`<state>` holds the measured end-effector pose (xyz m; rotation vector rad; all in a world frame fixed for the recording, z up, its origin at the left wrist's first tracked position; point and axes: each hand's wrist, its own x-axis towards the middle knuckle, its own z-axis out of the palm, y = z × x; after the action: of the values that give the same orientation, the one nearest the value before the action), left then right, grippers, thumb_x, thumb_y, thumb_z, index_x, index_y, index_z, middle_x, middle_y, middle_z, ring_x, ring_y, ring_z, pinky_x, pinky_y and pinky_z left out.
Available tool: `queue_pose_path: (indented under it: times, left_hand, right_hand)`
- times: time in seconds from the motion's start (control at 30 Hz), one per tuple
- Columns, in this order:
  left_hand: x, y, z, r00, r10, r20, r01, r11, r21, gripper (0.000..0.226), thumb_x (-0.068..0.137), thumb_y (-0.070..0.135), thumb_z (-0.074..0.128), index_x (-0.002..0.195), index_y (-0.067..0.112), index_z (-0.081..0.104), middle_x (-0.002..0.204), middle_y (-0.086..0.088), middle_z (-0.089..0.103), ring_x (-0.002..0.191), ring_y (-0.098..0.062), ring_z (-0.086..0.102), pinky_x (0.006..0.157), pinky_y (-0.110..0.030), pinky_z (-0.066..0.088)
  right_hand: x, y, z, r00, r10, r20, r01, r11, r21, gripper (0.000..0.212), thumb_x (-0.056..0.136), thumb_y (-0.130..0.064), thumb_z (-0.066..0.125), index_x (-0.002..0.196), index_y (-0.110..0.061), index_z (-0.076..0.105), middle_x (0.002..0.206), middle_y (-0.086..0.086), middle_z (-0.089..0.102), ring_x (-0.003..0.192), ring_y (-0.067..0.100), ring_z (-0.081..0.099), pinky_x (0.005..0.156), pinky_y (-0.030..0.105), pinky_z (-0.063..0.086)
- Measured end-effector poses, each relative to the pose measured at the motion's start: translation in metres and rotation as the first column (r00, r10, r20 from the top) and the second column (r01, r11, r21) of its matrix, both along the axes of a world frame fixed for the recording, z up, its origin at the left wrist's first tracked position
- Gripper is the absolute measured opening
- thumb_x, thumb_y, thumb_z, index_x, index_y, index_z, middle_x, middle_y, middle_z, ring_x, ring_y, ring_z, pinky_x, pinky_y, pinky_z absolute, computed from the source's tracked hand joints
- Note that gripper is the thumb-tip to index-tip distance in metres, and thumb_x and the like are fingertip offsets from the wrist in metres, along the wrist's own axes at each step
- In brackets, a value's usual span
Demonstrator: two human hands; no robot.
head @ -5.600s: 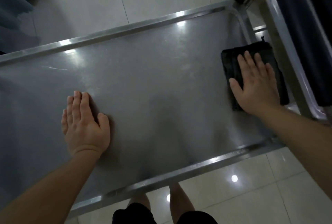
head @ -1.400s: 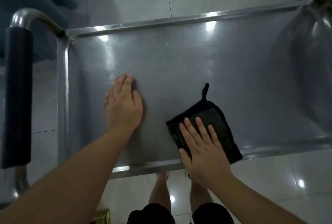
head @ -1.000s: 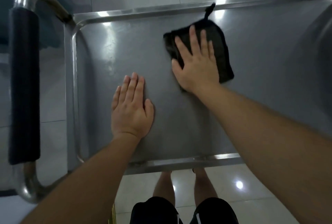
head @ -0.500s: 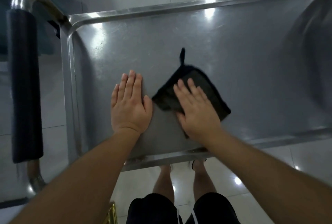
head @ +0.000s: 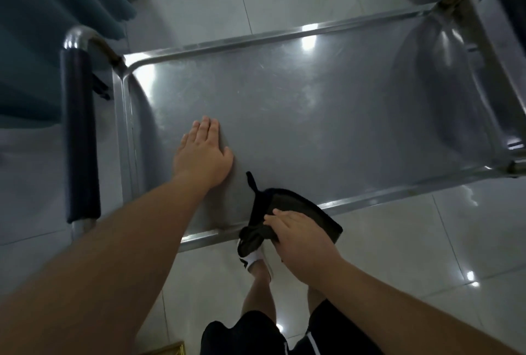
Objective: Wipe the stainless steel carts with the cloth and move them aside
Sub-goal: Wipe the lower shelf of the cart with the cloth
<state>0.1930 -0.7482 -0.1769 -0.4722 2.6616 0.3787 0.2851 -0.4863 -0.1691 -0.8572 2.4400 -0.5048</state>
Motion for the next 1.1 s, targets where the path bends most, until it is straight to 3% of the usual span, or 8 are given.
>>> queue_pose_path:
  times: [0.1,0.17,0.27,0.37,0.6,0.8,0.93,1.1]
  left_hand:
    - [0.000,0.009,0.030,0.998,0.006,0.061,-0.004,1.000,-0.031,0.066,0.106,0.043,0.033,0.166,0.018,0.024,0.177,-0.005,0.012,0.162,-0.027,0.013,0.128,-0.048,0.015]
    - [0.018,0.024,0.048,0.995,-0.012,0.099,0.016,0.999,-0.040,0.059,0.106,0.041,0.033,0.160,0.019,0.035,0.174,-0.007,0.023,0.158,-0.030,0.024,0.124,-0.051,0.024]
    - [0.060,0.051,0.068,0.987,-0.045,0.154,0.053,0.997,-0.048,0.045,0.107,0.039,0.034,0.141,0.017,0.052,0.154,-0.010,0.049,0.140,-0.033,0.047,0.111,-0.048,0.039]
    - [0.097,0.077,0.083,0.985,-0.013,0.171,0.024,0.998,-0.063,0.042,0.108,0.038,0.036,0.135,0.014,0.055,0.142,-0.013,0.057,0.129,-0.034,0.053,0.103,-0.044,0.043]
    - [0.174,0.142,0.112,0.986,0.078,0.144,-0.067,0.995,-0.080,0.048,0.108,0.043,0.034,0.144,0.016,0.052,0.146,-0.009,0.055,0.131,-0.033,0.053,0.106,-0.046,0.044]
    - [0.236,0.186,0.126,0.982,0.129,0.141,-0.124,0.991,-0.045,0.046,0.108,0.042,0.035,0.145,0.018,0.051,0.145,-0.007,0.055,0.131,-0.031,0.054,0.105,-0.045,0.046]
    - [0.279,0.187,0.116,0.974,0.152,0.169,-0.147,0.988,-0.042,0.042,0.108,0.038,0.034,0.138,0.018,0.053,0.141,-0.006,0.057,0.126,-0.029,0.054,0.099,-0.043,0.044]
    - [0.317,0.157,0.097,0.959,0.171,0.226,-0.169,0.985,-0.028,0.050,0.107,0.043,0.031,0.150,0.021,0.047,0.148,-0.005,0.053,0.131,-0.028,0.051,0.102,-0.043,0.043]
  right_hand:
    - [-0.009,-0.003,0.020,1.000,0.002,0.013,-0.004,0.991,0.136,0.015,0.104,-0.026,0.049,0.117,-0.024,0.056,0.104,-0.003,0.067,0.091,0.021,0.063,0.071,0.033,0.045]
    - [-0.012,-0.001,0.031,1.000,-0.008,0.029,0.002,0.975,0.224,0.009,0.103,-0.023,0.050,0.112,-0.024,0.051,0.099,-0.001,0.066,0.081,0.023,0.063,0.062,0.036,0.044]
    - [-0.011,0.013,0.040,0.998,0.032,0.044,-0.045,0.945,0.323,0.018,0.101,-0.017,0.057,0.116,-0.020,0.049,0.104,0.004,0.068,0.086,0.026,0.067,0.067,0.040,0.053]
    - [-0.009,0.032,0.050,0.993,0.095,0.063,-0.111,0.932,0.345,0.033,0.102,-0.015,0.056,0.133,-0.015,0.045,0.111,0.009,0.068,0.091,0.029,0.067,0.071,0.041,0.054]
    - [0.009,0.077,0.083,0.982,0.185,-0.037,-0.160,0.921,0.356,0.025,0.101,-0.019,0.060,0.122,-0.013,0.048,0.111,0.010,0.066,0.097,0.032,0.067,0.069,0.039,0.044]
    - [0.037,0.097,0.101,0.965,0.249,-0.084,-0.207,0.917,0.341,0.022,0.098,-0.019,0.063,0.114,-0.018,0.048,0.097,0.003,0.062,0.081,0.025,0.064,0.069,0.041,0.055]
    - [0.056,0.094,0.101,0.963,0.268,-0.029,-0.236,0.890,0.391,0.028,0.097,-0.018,0.066,0.119,-0.017,0.049,0.099,0.003,0.064,0.088,0.025,0.067,0.080,0.045,0.061]
    - [0.085,0.074,0.086,0.972,0.233,0.017,-0.216,0.873,0.438,0.032,0.096,-0.015,0.066,0.122,-0.014,0.047,0.101,0.004,0.062,0.089,0.027,0.066,0.079,0.044,0.059]
